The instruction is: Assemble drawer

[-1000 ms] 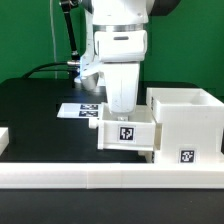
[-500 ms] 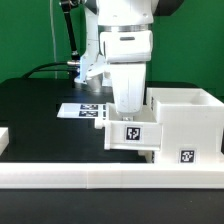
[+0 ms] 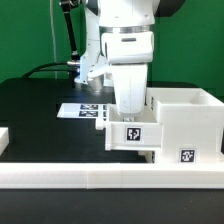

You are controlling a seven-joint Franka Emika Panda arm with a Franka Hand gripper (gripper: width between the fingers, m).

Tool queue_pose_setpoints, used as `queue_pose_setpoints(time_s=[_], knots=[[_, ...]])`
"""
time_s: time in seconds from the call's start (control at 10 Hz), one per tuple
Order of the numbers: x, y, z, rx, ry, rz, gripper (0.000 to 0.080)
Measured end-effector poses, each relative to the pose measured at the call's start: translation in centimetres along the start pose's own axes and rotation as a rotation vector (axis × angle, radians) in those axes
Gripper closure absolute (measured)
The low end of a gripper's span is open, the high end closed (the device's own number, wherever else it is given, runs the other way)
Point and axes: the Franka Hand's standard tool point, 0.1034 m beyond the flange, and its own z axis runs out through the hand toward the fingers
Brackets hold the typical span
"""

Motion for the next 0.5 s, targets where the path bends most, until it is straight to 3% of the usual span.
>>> queue_pose_setpoints(time_s=[0.5], knots=[[-0.06,-0.07,0.01,-0.010,0.001,-0.002,0.0762]])
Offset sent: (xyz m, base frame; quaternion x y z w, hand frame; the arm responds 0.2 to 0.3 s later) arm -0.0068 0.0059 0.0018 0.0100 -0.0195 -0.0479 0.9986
